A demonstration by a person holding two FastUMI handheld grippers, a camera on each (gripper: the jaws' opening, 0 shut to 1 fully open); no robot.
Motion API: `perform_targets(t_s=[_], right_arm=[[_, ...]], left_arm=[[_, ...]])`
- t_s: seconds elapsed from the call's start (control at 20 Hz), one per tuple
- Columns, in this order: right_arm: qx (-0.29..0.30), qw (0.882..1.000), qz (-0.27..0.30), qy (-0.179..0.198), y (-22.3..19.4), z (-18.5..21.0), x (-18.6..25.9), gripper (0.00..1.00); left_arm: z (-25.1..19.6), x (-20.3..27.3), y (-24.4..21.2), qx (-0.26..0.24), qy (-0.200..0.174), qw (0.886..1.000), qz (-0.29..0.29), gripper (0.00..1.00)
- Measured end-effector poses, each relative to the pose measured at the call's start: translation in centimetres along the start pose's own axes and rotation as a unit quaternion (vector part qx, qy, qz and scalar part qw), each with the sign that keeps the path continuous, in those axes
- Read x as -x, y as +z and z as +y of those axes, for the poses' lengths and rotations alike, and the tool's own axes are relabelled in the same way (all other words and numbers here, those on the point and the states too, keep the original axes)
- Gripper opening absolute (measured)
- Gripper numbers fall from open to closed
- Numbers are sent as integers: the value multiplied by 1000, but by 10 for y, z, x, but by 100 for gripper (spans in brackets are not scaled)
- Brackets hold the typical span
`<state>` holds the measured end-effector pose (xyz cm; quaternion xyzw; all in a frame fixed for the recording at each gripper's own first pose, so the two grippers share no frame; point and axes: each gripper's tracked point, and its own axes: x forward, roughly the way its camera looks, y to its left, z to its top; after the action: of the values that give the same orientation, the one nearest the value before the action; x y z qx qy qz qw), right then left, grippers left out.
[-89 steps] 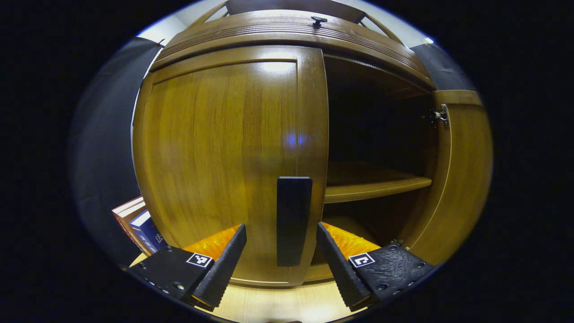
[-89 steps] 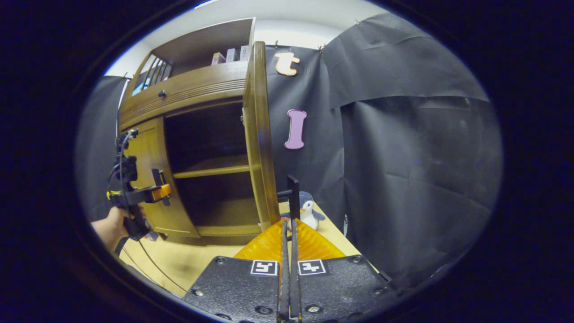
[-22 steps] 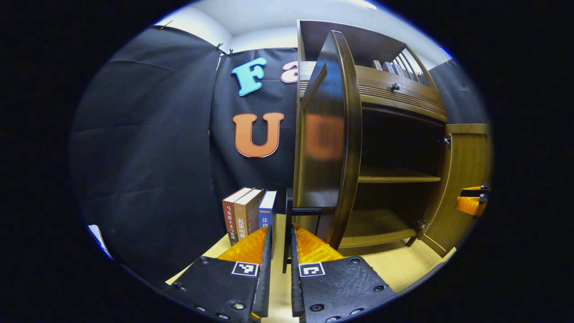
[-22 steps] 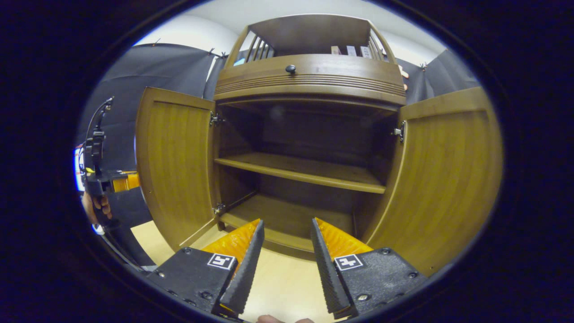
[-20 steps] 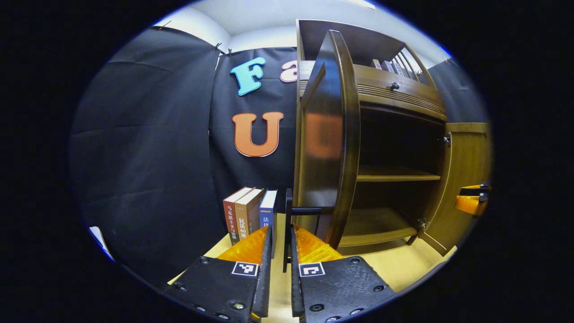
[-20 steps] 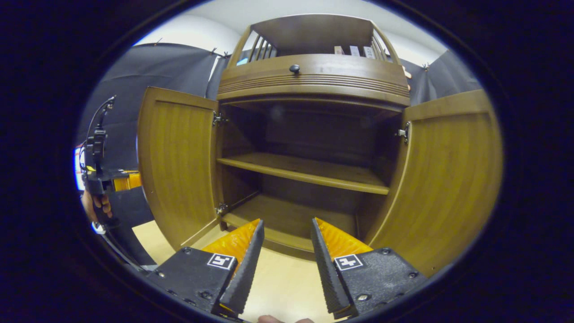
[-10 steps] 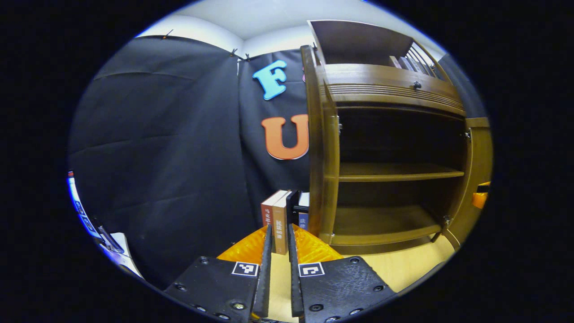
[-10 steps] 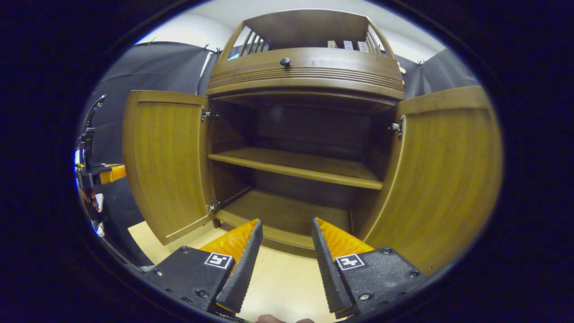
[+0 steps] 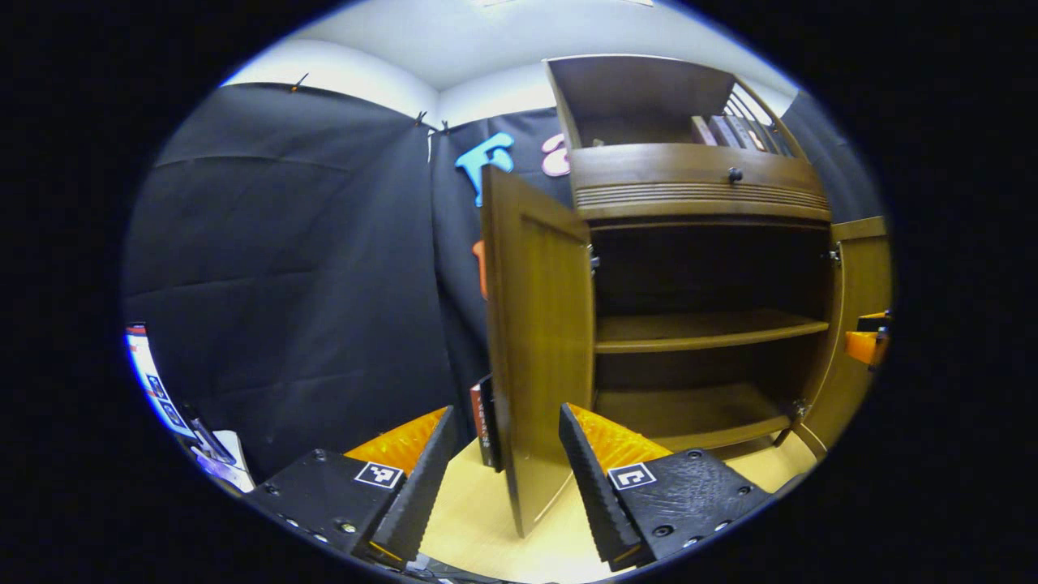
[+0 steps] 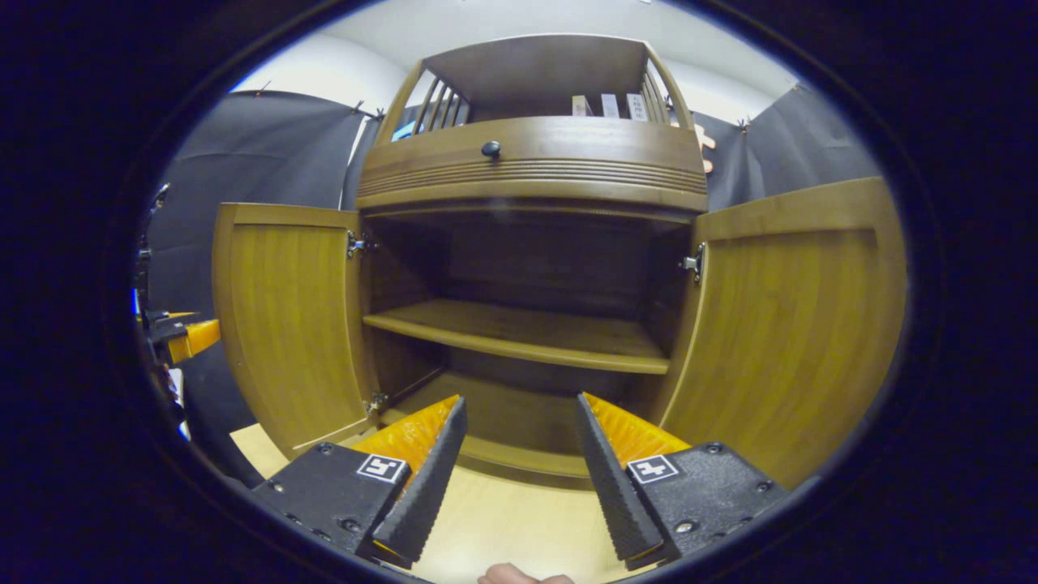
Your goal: Open the right door of the double-door shoe cabinet with the right hand, and open the left door with the left hand.
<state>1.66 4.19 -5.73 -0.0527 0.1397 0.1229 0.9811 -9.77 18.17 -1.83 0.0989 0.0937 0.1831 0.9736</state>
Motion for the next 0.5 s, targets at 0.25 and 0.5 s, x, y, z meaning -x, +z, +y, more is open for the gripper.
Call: perform_targets(t_s=[0.25,0.5], right_arm=[[-5,1000,6,17,-3,-6,5,85],[-17,1000,-20,7,12,-19,13,87]], left_arm=[[-75,3,14,-16,-74,997,-10,94],[-125,5,31,5,-113,993,-23,96]])
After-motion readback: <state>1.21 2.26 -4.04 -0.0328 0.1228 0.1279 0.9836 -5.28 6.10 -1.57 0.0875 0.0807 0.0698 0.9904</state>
